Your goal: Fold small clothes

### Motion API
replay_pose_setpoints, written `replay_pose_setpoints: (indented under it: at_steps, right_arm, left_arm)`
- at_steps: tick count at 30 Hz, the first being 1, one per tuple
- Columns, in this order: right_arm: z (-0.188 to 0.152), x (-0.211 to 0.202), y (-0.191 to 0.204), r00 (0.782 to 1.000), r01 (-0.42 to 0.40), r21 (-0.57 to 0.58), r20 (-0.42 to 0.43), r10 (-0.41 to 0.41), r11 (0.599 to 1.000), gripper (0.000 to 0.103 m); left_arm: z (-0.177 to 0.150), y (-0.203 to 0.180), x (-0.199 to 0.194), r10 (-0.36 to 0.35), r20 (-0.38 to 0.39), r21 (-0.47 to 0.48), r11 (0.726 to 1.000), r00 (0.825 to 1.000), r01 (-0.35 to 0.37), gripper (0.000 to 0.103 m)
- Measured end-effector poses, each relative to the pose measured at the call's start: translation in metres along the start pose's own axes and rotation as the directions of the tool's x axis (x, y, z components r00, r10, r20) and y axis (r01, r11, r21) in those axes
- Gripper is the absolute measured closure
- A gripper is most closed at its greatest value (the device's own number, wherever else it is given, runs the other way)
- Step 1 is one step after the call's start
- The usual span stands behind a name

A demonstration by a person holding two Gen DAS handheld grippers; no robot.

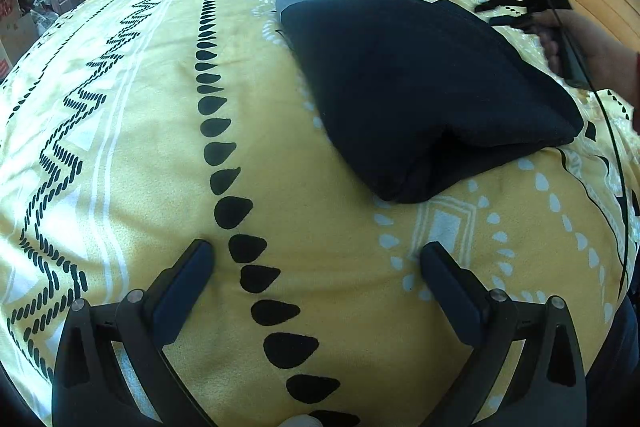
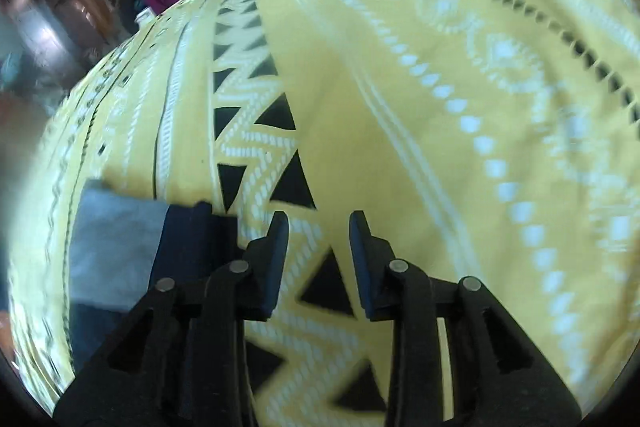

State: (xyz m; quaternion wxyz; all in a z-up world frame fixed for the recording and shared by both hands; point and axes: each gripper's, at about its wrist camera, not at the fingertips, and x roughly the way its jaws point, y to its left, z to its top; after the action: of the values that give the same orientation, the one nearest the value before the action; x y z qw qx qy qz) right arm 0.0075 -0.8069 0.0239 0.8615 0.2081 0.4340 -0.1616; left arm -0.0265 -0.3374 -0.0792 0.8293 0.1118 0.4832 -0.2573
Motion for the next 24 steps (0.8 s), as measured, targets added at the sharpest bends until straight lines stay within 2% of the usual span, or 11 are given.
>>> replay_pose_setpoints:
  at_steps: [3,4,5,6,7,8,11,15,17,19,24]
  right_arm:
    - [-0.03,-0.057,0.025,0.995,-0.09,-0.149,0.035,0.096,0.985,0.072]
    - [-0.046,-0.076,0.033,0.991,-0.116,-0.197,0.042,0.126,0.974,0.064]
    - [-0.07,-0.101,0.043,0.986,-0.146,-0.255,0.045,0.162,0.956,0.042]
    - [-0.089,-0.117,0.045,0.983,-0.152,-0.289,0.052,0.174,0.945,0.028]
    - [-0.114,-0.134,0.047,0.982,-0.147,-0.324,0.061,0.176,0.935,0.002]
    - [-0.149,-0.151,0.051,0.983,-0.135,-0.356,0.068,0.17,0.925,0.0]
    - [-0.214,-0.162,0.045,0.993,-0.107,-0.353,0.013,0.12,0.929,0.0]
    - [-0.27,-0.149,0.022,0.994,-0.072,-0.277,-0.095,0.047,0.958,0.0]
    - [-0.284,-0.135,0.013,0.988,-0.065,-0.232,-0.15,0.03,0.971,0.0]
    - [-0.299,-0.133,0.013,0.987,-0.033,-0.231,-0.158,-0.004,0.972,0.0]
    - [-0.295,-0.124,0.019,0.989,-0.011,-0.247,-0.148,-0.027,0.969,0.0]
  left_arm:
    - [0.0,-0.001,0.0,0.004,0.002,0.002,1.0,1.0,-0.004,0.0]
    - [-0.001,-0.001,0.0,0.003,0.003,0.002,1.0,1.0,-0.003,0.0]
    - [-0.001,0.0,0.0,0.002,0.004,0.0,1.0,1.0,-0.002,0.0]
    - [-0.001,0.0,0.0,0.002,0.003,-0.001,1.0,1.0,-0.002,0.0]
    - [-0.001,-0.001,0.0,0.007,0.001,-0.001,1.0,1.0,-0.007,0.0]
    - [0.0,-0.003,0.0,0.023,-0.006,0.004,1.0,1.0,-0.023,0.0]
    - [0.002,-0.006,0.002,0.052,-0.029,0.002,0.999,0.998,-0.052,0.0]
    - [0.004,-0.007,0.003,0.082,-0.068,-0.045,0.995,0.994,-0.085,0.0]
    - [0.006,-0.008,0.004,0.096,-0.077,-0.065,0.993,0.992,-0.101,0.0]
    - [0.005,-0.008,0.004,0.104,-0.067,-0.086,0.99,0.992,-0.11,0.0]
    - [0.002,-0.004,0.004,0.084,-0.028,-0.093,0.992,0.996,-0.086,0.0]
